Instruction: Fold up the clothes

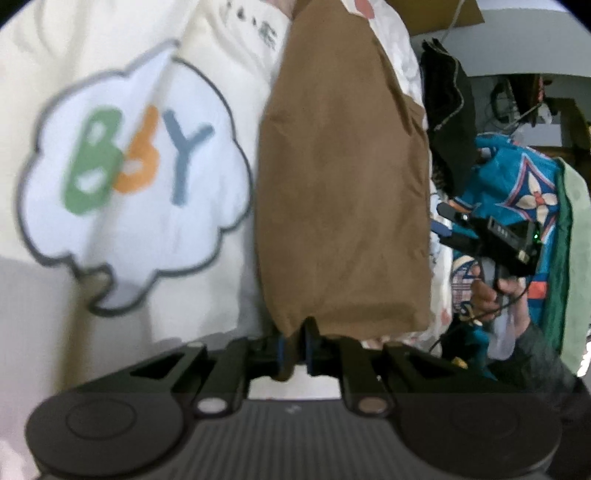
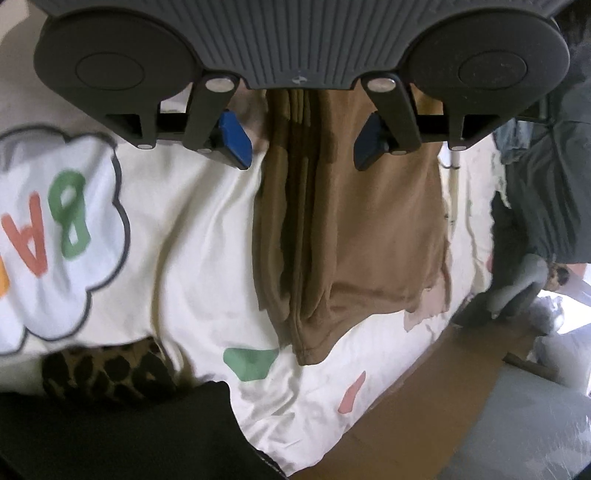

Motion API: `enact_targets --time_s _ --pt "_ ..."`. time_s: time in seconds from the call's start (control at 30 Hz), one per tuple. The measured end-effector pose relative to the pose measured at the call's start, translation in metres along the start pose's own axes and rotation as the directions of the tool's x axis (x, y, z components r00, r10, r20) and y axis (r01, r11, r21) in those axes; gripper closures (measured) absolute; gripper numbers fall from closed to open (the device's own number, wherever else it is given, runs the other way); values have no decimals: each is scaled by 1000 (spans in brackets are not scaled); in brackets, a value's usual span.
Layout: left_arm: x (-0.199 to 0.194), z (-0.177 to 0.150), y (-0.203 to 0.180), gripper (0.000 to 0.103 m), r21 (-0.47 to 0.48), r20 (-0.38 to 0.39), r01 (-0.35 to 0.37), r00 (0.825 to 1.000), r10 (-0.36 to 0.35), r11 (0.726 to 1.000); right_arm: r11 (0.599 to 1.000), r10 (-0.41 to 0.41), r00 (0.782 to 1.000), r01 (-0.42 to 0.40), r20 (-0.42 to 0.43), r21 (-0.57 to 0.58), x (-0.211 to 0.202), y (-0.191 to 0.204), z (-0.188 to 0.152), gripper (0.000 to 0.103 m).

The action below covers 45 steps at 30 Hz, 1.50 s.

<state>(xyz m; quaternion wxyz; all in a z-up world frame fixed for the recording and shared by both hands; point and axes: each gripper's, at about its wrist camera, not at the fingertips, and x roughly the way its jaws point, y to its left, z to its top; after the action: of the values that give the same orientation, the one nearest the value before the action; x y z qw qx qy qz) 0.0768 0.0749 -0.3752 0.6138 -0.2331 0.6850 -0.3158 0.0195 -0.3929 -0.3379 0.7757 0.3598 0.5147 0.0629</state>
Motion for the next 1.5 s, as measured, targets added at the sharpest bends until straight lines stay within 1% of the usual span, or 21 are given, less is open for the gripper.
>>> enact_targets --time_s 0.03,0.07,0.17,0.23,0.33,0.4,0.67,0.7,0.73,0.77,0.8,1.0,1.13,1.2,1.3,1.4,1.47,1.5 --pt "-5 1 1 87 -8 5 -2 1000 2 1000 1000 -5 1000 5 0 -5 3 2 2 35" --pt "-11 4 1 86 -10 10 -7 1000 7 1000 1000 -7 1000 7 0 -8 5 4 4 35" --pt "-22 13 -2 84 24 27 -31 999 30 999 1000 -12 1000 12 8 -10 11 8 10 35" --pt "-28 25 -3 76 32 62 -53 997 51 998 1000 -19 1000 19 15 -4 13 8 13 35" --pt "-35 43 -4 67 28 118 -45 992 42 999 999 -51 998 51 36 -4 14 8 19 35" --pt "-36 54 -8 63 34 149 -54 988 48 998 998 -61 997 61 47 1 14 6 22 35" --pt "-25 96 -13 61 28 204 -112 973 104 993 998 -68 995 68 76 -7 19 7 39 35" --pt "-22 101 -14 57 28 211 -115 972 106 993 997 -70 994 71 79 -9 20 8 41 35" --pt "-21 107 -17 51 28 223 -120 969 111 992 997 -73 994 74 82 -11 21 9 44 35" --pt "-18 111 -20 50 30 234 -125 965 115 992 997 -76 994 77 85 -13 23 10 46 35" --pt "-15 116 -22 49 32 245 -131 962 119 991 997 -79 993 81 87 -15 24 11 49 35" --pt "-5 147 -29 49 46 258 -128 960 112 991 994 -113 989 114 95 0 36 12 64 35" --pt "1 162 -29 49 34 269 -128 956 114 991 992 -126 988 125 88 16 41 11 69 36" --pt "5 167 -31 49 42 270 -136 955 119 990 991 -137 987 137 87 10 43 13 69 36" --pt "7 172 -35 49 53 269 -145 955 126 988 988 -152 985 152 82 11 46 17 70 41" --pt "10 177 -37 49 53 272 -150 953 130 987 990 -140 988 141 68 -1 48 23 72 42" --pt "11 180 -39 49 51 275 -152 952 133 987 990 -138 988 139 62 -11 51 25 74 47" --pt "12 182 -40 49 52 274 -153 952 133 987 990 -141 988 142 57 -13 53 25 74 53"
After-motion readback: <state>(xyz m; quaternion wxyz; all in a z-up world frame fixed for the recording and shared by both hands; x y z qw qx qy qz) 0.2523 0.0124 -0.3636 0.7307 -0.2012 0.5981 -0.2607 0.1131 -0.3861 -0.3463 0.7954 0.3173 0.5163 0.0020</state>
